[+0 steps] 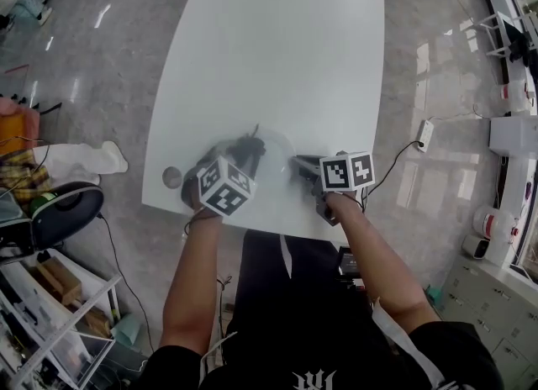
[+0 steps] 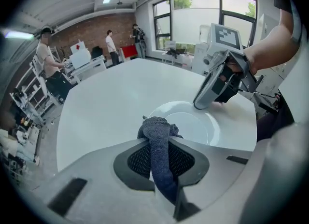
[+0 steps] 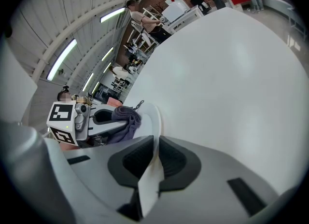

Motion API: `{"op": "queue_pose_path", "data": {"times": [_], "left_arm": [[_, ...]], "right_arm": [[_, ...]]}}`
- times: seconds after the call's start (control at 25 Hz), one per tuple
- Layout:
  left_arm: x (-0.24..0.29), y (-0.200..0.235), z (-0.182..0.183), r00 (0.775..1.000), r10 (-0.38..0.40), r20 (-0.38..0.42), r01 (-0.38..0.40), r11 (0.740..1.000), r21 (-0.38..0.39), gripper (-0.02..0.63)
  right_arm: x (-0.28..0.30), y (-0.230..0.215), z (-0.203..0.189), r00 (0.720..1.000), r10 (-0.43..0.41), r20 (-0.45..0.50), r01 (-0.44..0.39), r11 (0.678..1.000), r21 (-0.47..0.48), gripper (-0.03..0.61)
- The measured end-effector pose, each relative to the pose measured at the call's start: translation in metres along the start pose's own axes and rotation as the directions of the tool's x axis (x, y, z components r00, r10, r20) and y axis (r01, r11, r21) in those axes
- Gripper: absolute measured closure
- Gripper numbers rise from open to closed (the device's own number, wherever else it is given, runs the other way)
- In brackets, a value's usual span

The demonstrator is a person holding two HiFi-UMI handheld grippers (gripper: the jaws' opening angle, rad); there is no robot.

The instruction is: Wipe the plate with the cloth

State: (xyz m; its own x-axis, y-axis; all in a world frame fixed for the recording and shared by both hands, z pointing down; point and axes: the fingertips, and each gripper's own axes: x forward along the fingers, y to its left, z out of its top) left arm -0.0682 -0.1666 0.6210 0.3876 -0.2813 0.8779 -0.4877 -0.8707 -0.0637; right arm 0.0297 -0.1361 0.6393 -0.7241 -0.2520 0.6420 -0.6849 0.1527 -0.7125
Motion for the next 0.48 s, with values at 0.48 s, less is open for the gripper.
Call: {"op": "queue_pose_path", "data": {"times": [0.48], "left_arm": [[-0.044,-0.031,-0.052,0.999,0.011,0.046,-0.004,0.988,-0.154,0.563]], "right_arm": [[-0.001,-0.005,-0.002,0.999,-0.009,0.032,0.009,1.0,0.007,0.546]]}}
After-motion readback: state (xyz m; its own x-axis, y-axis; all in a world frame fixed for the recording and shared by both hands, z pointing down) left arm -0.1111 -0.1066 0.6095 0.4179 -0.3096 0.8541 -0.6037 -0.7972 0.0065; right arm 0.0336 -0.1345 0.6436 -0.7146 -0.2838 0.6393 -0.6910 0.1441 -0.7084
